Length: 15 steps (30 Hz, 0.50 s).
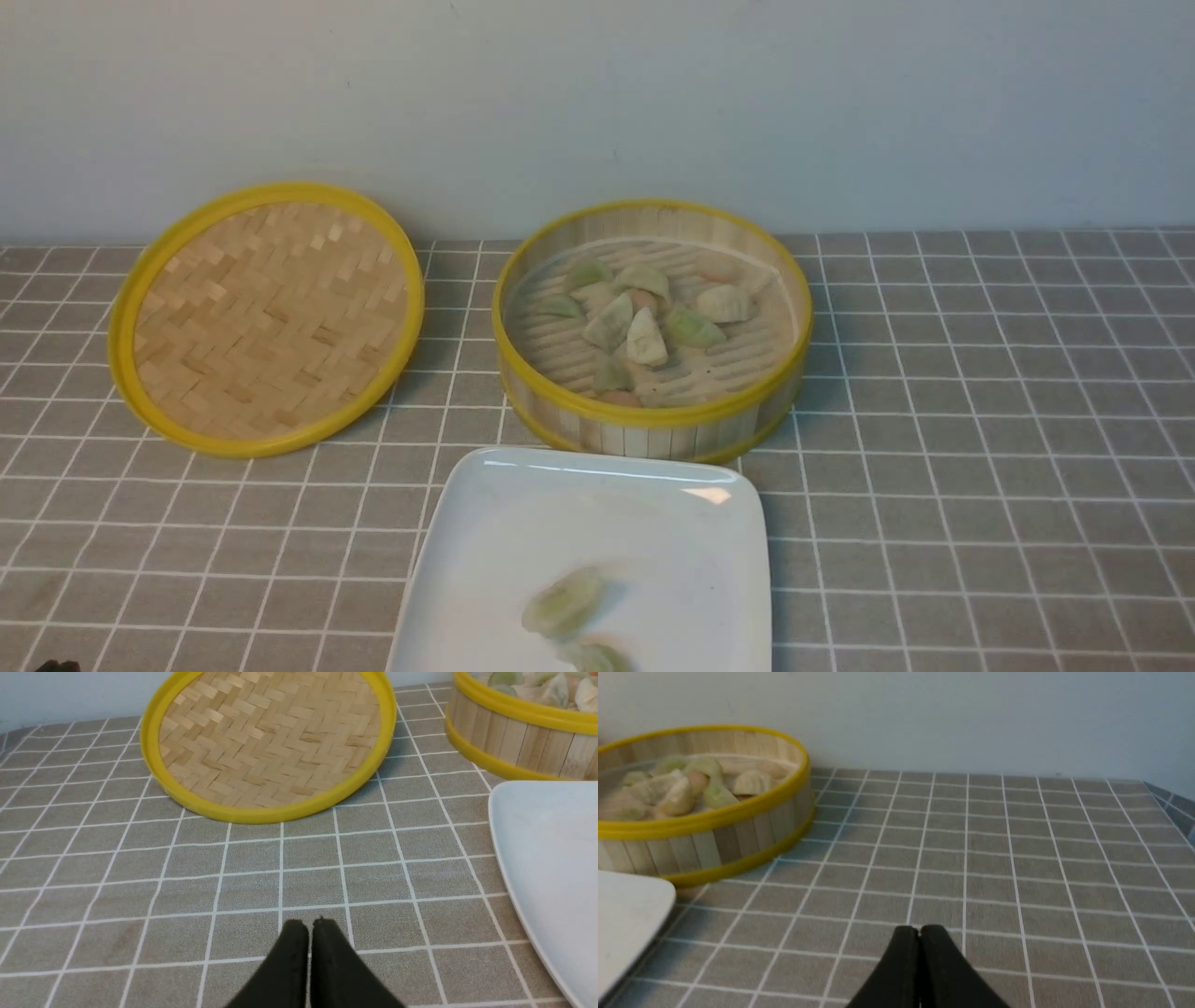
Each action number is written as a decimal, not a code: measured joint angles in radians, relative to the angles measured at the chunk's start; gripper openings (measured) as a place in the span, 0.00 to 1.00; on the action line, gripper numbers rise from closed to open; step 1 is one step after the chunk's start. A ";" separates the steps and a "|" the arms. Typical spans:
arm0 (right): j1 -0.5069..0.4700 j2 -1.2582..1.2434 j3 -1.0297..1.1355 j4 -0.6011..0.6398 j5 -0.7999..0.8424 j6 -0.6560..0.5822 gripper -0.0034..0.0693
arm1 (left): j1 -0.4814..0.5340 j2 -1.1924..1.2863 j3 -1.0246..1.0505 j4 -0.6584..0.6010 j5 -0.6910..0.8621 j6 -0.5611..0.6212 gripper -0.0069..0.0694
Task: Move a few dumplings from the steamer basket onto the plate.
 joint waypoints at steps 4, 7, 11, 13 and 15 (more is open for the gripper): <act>-0.007 -0.036 0.026 0.000 0.010 0.000 0.03 | 0.000 0.000 0.000 -0.001 0.002 0.000 0.08; -0.007 -0.036 0.026 -0.001 0.010 0.000 0.03 | 0.000 0.000 0.000 0.000 0.003 0.000 0.08; -0.007 -0.038 0.026 -0.001 0.010 0.000 0.03 | 0.000 0.000 0.000 0.000 0.003 0.000 0.08; -0.007 -0.038 0.026 -0.001 0.010 0.000 0.03 | 0.000 0.000 0.000 0.000 0.003 0.000 0.08; -0.007 -0.038 0.026 -0.001 0.010 0.000 0.03 | 0.000 0.000 0.000 0.000 0.003 0.000 0.08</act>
